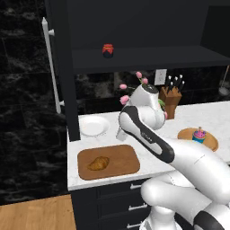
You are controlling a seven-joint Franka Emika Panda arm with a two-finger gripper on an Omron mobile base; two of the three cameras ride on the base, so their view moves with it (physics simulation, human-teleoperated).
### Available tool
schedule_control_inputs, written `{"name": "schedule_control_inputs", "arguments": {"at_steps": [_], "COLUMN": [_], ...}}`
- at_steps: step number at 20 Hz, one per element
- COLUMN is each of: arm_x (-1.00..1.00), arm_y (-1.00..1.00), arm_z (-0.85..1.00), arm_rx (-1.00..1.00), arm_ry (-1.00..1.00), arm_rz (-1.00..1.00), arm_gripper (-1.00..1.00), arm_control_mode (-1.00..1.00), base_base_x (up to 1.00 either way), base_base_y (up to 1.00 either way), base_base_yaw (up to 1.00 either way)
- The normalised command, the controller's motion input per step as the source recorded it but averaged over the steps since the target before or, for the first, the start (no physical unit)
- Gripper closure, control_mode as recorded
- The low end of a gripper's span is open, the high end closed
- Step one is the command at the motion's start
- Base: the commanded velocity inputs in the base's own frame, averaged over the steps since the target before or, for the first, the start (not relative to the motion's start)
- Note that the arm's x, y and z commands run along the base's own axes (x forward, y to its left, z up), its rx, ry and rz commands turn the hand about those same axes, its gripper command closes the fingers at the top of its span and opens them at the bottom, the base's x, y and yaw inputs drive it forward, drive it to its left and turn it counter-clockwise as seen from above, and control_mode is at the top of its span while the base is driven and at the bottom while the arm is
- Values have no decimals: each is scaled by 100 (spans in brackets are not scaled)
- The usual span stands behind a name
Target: From the different types of pastries on the counter, select a croissant and place it on the cutting board. Then retrieve a jar of jam from the cabinet and place it alongside the croissant on the cutting board.
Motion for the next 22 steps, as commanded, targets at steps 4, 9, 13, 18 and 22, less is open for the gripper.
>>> {"name": "schedule_control_inputs", "arguments": {"at_steps": [4, 9, 13, 18, 22], "arm_x": [0, 1, 0, 0, 0], "arm_y": [-60, -42, -28, -13, -6], "arm_z": [81, 67, 54, 46, 46], "arm_rx": [19, 11, 8, 8, 11], "arm_ry": [0, 0, 0, 0, 0], "arm_rz": [-23, -32, -38, -41, -29], "arm_gripper": [-100, -100, -100, -100, -100], "arm_control_mode": [-100, -100, -100, -100, -100], "base_base_x": [0, 0, 0, 0, 0], "base_base_y": [0, 0, 0, 0, 0], "base_base_yaw": [0, 0, 0, 0, 0]}}
